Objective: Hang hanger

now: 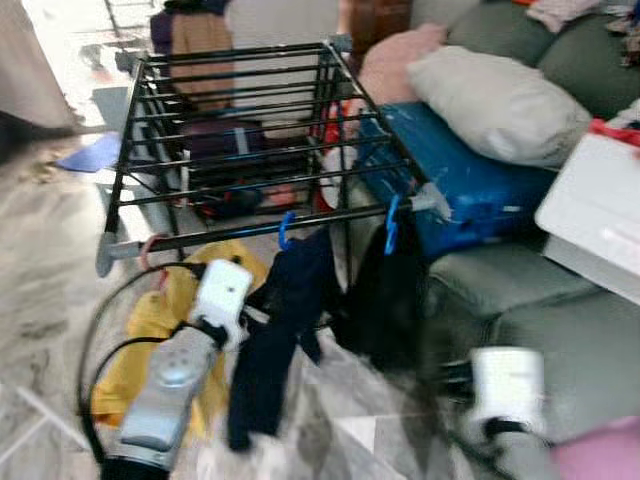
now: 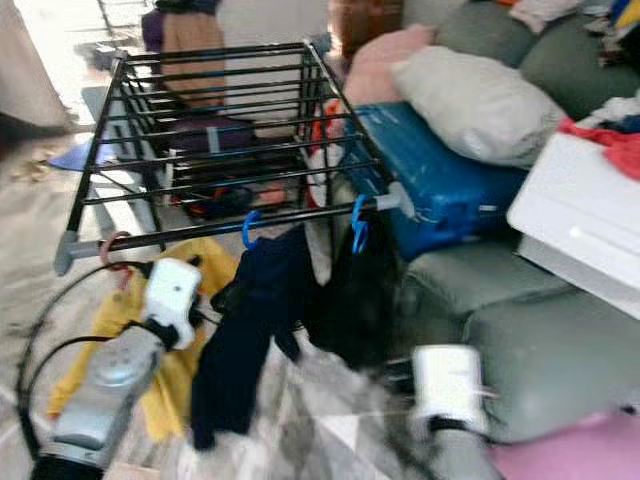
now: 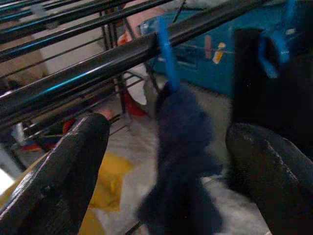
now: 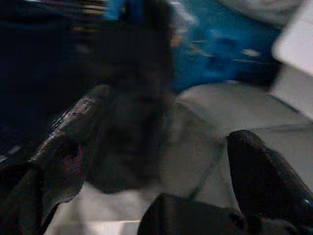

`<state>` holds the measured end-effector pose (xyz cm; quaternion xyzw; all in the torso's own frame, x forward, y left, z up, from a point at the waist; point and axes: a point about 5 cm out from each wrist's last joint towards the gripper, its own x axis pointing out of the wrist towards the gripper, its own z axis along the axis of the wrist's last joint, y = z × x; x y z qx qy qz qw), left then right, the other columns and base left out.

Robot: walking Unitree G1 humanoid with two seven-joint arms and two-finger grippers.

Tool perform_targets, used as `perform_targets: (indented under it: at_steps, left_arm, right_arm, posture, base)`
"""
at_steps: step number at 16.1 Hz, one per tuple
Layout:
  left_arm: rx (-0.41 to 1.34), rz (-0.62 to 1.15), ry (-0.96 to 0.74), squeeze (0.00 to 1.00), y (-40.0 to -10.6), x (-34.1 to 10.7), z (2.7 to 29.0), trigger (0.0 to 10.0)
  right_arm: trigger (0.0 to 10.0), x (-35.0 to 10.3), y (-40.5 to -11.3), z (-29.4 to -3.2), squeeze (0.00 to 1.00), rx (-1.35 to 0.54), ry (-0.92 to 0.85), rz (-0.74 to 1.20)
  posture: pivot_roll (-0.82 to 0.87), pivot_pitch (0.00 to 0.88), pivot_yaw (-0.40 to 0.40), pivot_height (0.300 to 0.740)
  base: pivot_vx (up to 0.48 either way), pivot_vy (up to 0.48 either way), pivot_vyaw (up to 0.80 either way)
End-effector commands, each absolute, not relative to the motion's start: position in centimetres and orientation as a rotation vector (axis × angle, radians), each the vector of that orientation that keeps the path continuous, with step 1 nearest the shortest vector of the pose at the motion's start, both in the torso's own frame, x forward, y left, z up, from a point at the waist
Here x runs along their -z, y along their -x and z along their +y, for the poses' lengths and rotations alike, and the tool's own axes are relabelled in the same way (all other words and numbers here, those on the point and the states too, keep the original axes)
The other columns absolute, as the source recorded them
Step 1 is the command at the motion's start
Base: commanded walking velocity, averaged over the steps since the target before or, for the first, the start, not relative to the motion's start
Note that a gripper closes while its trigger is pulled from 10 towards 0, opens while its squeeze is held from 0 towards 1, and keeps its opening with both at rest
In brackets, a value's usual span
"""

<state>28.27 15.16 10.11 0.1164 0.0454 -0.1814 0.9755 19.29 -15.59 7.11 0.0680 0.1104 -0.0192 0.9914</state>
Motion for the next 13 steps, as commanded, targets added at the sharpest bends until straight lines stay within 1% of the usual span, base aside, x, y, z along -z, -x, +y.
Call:
perform_targets:
  at_steps: [1, 2, 3, 7, 10, 13]
  left_arm:
    - [0.332, 0.096, -0.259, 0.00, -28.5, -10.2, 15.7, 10.0]
    - [0.308, 0.109, -0.251, 0.00, -28.5, -10.1, 15.9, 10.0]
    - [0.310, 0.116, -0.247, 0.00, -28.5, -10.0, 15.8, 10.0]
    - [0.321, 0.121, -0.250, 0.00, -28.4, -9.8, 15.4, 10.0]
    - [0.356, 0.098, -0.263, 0.00, -28.4, -9.9, 14.8, 10.0]
    - [0.375, 0.094, -0.261, 0.00, -28.5, -10.1, 14.5, 10.0]
  right_arm:
    - [10.0, -7.1, -19.5, -15.0, 0.00, -0.013, -0.144, 0.233]
    - [10.0, -7.2, -19.6, -15.0, 0.00, -0.013, -0.149, 0.235]
    - [10.0, -7.0, -19.6, -15.1, 0.00, -0.012, -0.148, 0.241]
    - [10.0, -6.9, -19.5, -15.1, 0.00, -0.015, -0.146, 0.262]
    - [10.0, -6.6, -19.7, -15.2, 0.00, -0.003, -0.142, 0.296]
    - [10.0, -6.3, -20.3, -15.4, 0.00, -0.038, -0.150, 0.333]
  posture:
    - [0.02, 0.000, 0.012, 0.740]
    - [0.02, 0.000, 0.010, 0.740]
    - [0.02, 0.000, 0.009, 0.740]
    - [0.02, 0.000, 0.010, 0.740]
    - [0.02, 0.000, 0.010, 0.740]
    - [0.02, 0.000, 0.013, 0.740]
  base:
    - [0.000, 0.000, 0.00]
    - [0.000, 0.000, 0.00]
    - [0.000, 0.315, 0.00]
    - [0.000, 0.432, 0.00]
    - [0.000, 0.000, 0.00]
    - [0.000, 0.000, 0.00]
